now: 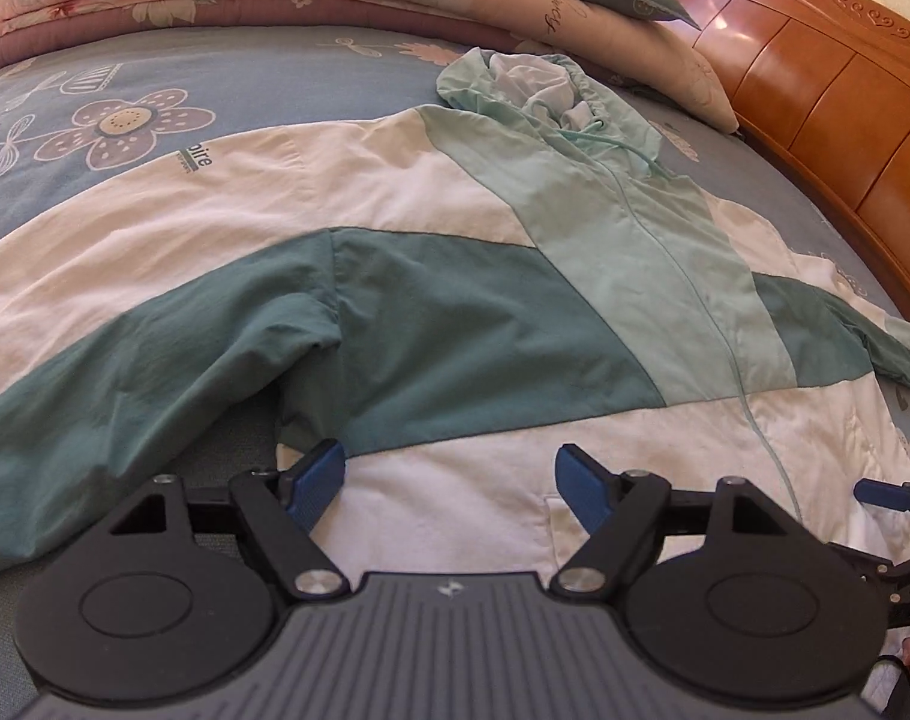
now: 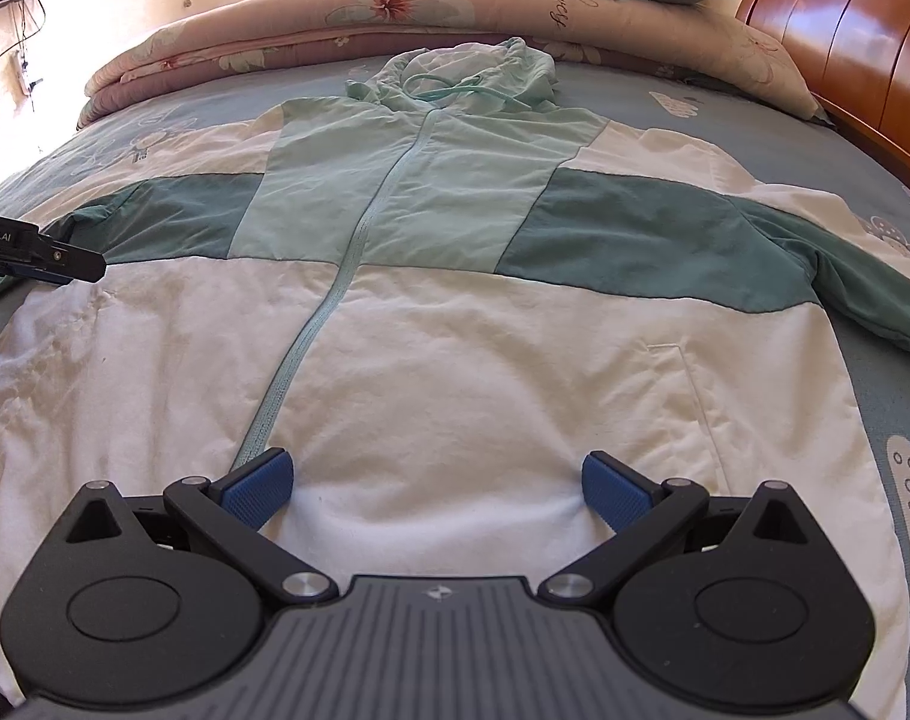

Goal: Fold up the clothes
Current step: 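Draw both open grippers back over the white jacket front toward the hem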

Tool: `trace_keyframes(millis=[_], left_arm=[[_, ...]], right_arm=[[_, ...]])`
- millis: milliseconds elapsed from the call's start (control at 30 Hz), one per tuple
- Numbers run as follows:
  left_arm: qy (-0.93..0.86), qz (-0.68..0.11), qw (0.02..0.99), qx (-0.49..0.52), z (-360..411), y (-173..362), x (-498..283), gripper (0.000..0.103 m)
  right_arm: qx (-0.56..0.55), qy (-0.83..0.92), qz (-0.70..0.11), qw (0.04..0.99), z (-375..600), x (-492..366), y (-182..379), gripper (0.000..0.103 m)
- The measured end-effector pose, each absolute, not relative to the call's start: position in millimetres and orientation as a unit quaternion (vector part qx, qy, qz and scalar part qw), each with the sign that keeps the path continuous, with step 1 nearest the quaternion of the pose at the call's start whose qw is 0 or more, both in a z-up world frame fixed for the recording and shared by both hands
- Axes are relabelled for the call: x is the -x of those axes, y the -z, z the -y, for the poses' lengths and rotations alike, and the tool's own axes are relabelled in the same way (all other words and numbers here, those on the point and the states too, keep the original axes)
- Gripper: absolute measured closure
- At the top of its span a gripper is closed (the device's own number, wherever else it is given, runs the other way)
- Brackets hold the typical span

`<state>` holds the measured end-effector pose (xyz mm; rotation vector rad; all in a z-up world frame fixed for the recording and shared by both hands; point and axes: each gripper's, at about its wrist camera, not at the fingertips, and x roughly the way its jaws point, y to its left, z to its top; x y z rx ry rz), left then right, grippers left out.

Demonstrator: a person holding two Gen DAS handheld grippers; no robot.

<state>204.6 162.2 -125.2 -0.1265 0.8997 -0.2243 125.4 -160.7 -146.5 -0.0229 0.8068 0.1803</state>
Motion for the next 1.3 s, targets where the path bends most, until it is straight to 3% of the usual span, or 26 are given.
trace_keyframes(millis=[200,433,600,700,867,1300], left_arm=[[0.092,-0.46,0.882,0.036,-148.6,114.5,-183.0,0.024],[0.149,-0.424,0.893,0.027,-104.4,92.0,-171.4,0.021],[0.141,-0.423,0.895,-0.009,-71.9,117.0,-183.8,0.021],[0.116,-0.431,0.894,-0.046,-62.8,134.7,-180.4,0.019],[0.11,-0.449,0.886,-0.046,-72.5,136.1,-142.3,0.01],[0.086,-0.489,0.866,-0.052,-60.6,134.2,-66.9,0.005]], right_arm=[[0.018,-0.091,-0.407,0.909,162.8,-115.8,142.0,0.0],[-0.004,-0.089,-0.373,0.923,182.0,-122.6,113.9,0.0],[0.002,-0.064,-0.371,0.926,191.4,-162.6,116.2,0.0],[-0.005,-0.057,-0.419,0.906,196.2,-174.9,137.1,0.0],[-0.002,-0.055,-0.401,0.915,201.6,-132.8,145.8,0.0],[0.047,-0.058,-0.419,0.905,200.9,-65.1,142.3,0.0]])
